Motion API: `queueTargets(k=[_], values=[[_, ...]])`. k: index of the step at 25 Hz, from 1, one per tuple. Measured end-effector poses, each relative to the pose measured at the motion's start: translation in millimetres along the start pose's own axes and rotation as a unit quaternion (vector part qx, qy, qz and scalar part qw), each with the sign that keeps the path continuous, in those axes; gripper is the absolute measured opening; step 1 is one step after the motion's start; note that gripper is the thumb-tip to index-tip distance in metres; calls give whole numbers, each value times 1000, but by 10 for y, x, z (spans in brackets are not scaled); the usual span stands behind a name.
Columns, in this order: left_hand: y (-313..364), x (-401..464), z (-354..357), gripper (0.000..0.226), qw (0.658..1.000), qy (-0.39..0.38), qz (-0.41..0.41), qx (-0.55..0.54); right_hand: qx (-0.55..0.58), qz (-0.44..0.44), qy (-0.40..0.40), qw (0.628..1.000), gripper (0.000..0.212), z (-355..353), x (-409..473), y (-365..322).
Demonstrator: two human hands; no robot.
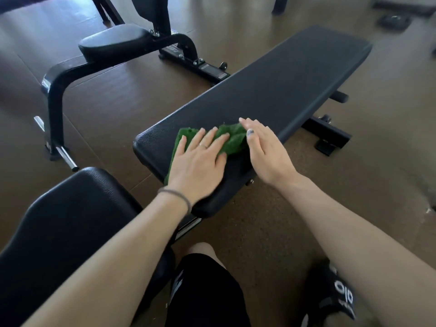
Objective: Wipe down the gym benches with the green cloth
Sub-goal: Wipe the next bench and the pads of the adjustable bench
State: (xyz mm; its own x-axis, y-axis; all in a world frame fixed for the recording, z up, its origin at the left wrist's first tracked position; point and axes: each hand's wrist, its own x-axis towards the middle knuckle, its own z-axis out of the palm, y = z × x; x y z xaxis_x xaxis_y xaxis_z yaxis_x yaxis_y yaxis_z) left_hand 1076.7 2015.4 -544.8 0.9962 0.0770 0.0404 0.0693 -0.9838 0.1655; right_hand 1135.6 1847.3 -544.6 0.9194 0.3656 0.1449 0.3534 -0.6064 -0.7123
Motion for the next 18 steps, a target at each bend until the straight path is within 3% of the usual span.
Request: queueTargets(k=[4,8,11,15,18], values=[[100,528,29,53,997,-32,-61,-24,-59,-18,-19,998,49,-228,150,351],[256,465,8,55,996,-42,-82,-17,-160,-66,-55,983,51,-340,604,715],[641,91,54,56,997,-10,-83,4,-188,-145,-12,971,54,-392,873,874],[965,-112,142,58,992,11,-119,30,-177,-234,79,953,41,-322,941,1047],[927,383,96,53,986,-15,-166,0,-166,-231,46,958,42,-387,964,1052]])
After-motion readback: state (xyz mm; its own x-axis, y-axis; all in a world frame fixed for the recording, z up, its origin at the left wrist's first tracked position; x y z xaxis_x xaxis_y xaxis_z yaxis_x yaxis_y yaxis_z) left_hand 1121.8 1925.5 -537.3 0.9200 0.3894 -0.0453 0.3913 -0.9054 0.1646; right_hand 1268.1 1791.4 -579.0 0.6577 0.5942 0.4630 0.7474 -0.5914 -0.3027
